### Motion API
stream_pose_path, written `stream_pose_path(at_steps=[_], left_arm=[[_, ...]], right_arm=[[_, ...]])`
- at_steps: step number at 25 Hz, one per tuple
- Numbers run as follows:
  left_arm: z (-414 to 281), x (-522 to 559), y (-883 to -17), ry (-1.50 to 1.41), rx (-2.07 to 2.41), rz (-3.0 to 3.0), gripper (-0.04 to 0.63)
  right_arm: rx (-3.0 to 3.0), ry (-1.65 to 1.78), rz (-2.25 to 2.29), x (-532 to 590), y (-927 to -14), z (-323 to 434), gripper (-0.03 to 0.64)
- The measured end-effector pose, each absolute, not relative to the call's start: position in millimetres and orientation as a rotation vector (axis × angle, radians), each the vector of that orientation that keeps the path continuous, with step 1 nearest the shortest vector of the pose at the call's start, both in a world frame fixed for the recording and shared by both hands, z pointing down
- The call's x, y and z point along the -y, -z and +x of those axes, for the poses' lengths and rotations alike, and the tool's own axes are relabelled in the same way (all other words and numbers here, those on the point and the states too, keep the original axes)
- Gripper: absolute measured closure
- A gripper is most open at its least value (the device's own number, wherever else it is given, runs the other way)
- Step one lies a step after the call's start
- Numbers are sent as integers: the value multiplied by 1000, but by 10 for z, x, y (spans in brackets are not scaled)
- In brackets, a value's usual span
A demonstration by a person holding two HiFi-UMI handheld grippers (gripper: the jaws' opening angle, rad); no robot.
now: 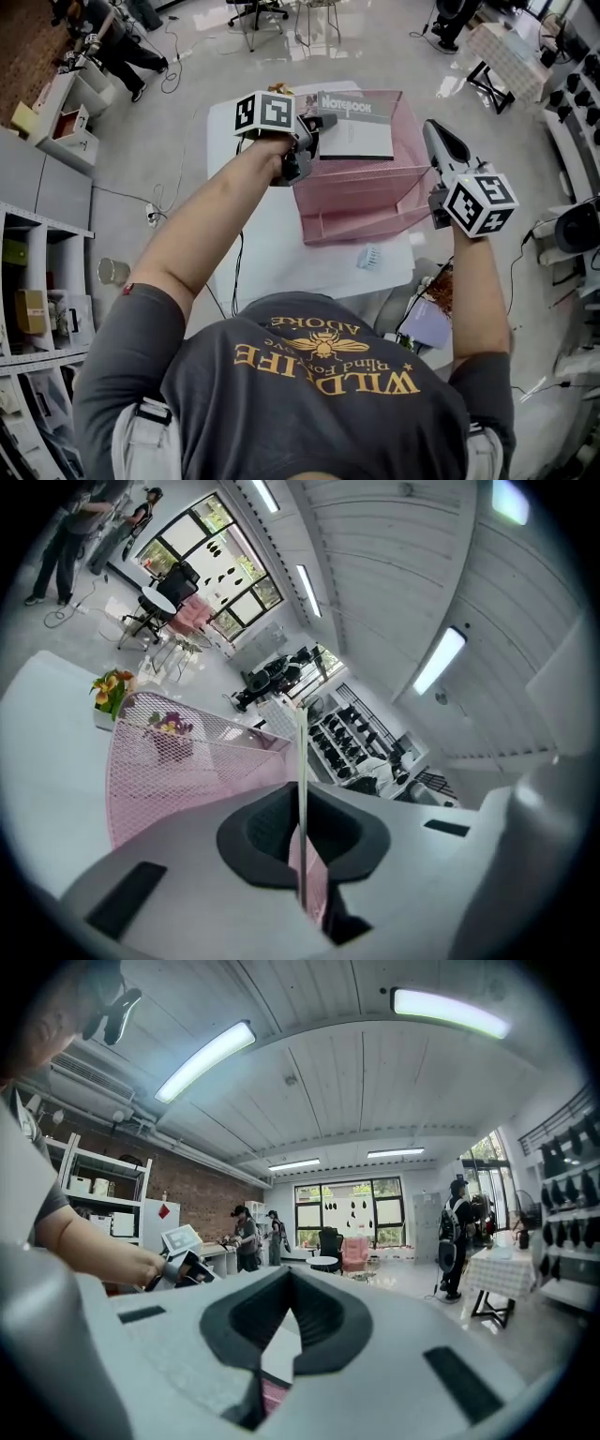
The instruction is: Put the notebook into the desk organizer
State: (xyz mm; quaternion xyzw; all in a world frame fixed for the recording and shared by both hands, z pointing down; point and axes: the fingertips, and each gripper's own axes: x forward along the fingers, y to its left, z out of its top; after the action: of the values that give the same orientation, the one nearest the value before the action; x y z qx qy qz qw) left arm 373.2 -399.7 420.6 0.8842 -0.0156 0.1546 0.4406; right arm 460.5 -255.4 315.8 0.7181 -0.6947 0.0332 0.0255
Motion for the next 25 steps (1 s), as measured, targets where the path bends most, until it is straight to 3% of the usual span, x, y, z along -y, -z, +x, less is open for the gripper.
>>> stream_pose_path(at_steps=[9,14,19,25], left_arm=[[3758,4182,-4669,-834,345,2561,560],[3785,4246,-4607,-1020,470,2790,481],[3802,4277,-4568,-1104,547,2912,320],[3836,4189,-4598,-1128,519,2971,211]], right_arm=[[2140,-114,2230,2468,-3196,4788,617],[2143,-110,2229,2449,-3188,4807,617],[2153,-106,2220,2428,-3200,4803,617],[2158,-101,2218,2403,-3200,4778,617]])
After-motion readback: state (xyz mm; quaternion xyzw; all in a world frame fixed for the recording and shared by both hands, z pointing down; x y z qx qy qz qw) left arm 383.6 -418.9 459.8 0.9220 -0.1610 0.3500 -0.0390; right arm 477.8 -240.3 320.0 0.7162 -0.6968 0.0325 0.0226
